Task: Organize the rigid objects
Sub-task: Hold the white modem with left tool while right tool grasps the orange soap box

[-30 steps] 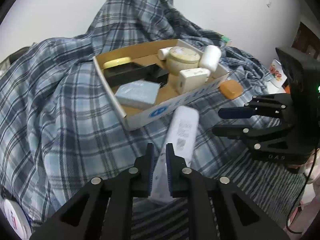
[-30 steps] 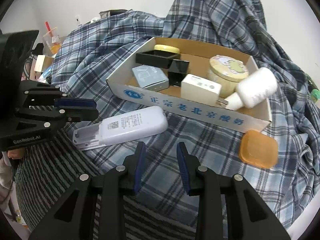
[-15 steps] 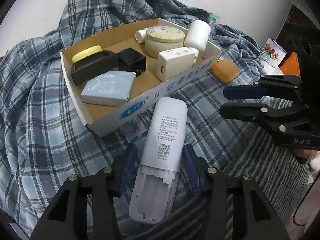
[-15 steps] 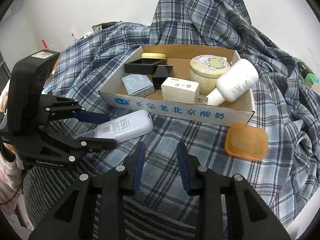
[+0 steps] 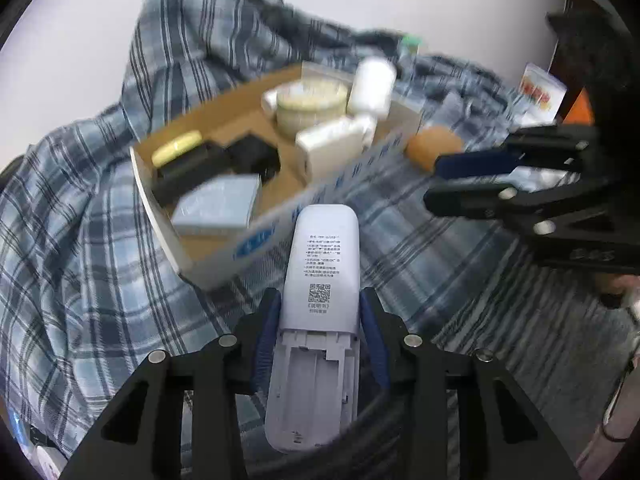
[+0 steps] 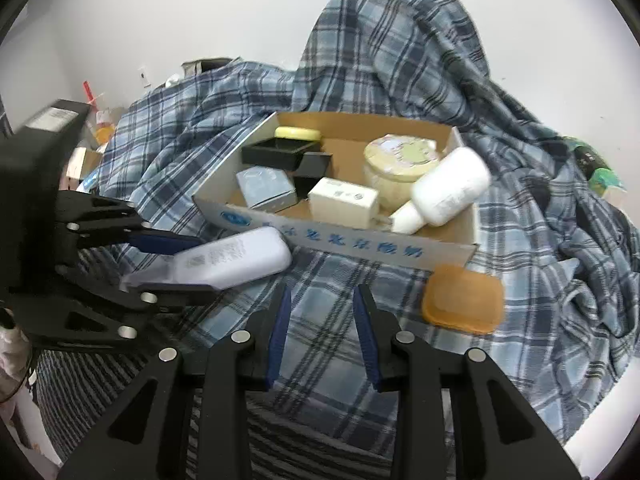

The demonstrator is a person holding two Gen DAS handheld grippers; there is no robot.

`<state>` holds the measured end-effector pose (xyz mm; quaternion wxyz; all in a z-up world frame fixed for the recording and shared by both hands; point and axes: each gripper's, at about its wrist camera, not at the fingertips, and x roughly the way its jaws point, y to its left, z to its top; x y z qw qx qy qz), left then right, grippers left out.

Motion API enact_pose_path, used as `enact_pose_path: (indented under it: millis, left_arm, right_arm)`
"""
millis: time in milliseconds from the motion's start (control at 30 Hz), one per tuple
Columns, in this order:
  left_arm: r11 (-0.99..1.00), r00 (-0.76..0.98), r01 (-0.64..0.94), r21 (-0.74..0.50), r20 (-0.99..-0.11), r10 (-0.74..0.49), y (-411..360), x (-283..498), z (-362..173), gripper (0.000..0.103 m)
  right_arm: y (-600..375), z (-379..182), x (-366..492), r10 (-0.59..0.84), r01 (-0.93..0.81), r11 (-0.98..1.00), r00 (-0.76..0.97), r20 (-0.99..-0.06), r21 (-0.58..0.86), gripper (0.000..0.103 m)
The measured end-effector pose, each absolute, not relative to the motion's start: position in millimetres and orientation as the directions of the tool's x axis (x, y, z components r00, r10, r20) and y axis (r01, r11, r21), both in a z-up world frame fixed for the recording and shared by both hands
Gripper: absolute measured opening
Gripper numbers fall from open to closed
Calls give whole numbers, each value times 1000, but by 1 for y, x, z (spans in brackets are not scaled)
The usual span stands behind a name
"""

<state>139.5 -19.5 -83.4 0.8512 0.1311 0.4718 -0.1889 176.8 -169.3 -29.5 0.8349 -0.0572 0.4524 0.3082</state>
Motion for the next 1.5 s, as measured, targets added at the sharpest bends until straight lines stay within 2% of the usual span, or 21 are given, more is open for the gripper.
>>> enact_pose_path:
  millis: [333, 400, 433, 533, 967, 1200, 1433, 1500]
  left_arm:
    - [884, 571, 466, 39, -777, -267, -31, 120, -20, 40]
    - [880, 563, 474, 27, -778, -280, -34, 118, -16, 33]
    - [876, 551, 481, 19, -784, -285, -36, 117, -17, 19]
    - [861, 506, 508, 3, -810, -296, -47, 110, -28, 19]
    - [870, 536, 492, -9, -785, -311, -57, 108, -39, 20]
    - [891, 477, 454, -24, -838, -266, -66, 144, -82, 19]
    - [889, 442, 454, -56, -852, -279, -67, 151, -96, 19]
    - [885, 431, 462, -50, -860, -274, -69, 151, -103, 19]
  right_arm:
    - [-211, -18, 182, 436, -486, 853, 463, -772, 190, 31]
    - [-217, -18, 182, 433, -474, 859, 469, -770, 194, 31]
    - [-219, -18, 182, 432, -470, 861, 470, -770, 196, 31]
    - [-225, -21, 180, 429, -462, 864, 468, -773, 200, 31]
    - [-230, -23, 180, 431, -463, 863, 466, -773, 203, 31]
    - [-235, -23, 183, 420, -450, 871, 472, -775, 198, 31]
    - [-240, -30, 190, 417, -424, 879, 459, -784, 219, 31]
    - [-241, -30, 191, 407, -413, 885, 459, -790, 216, 35]
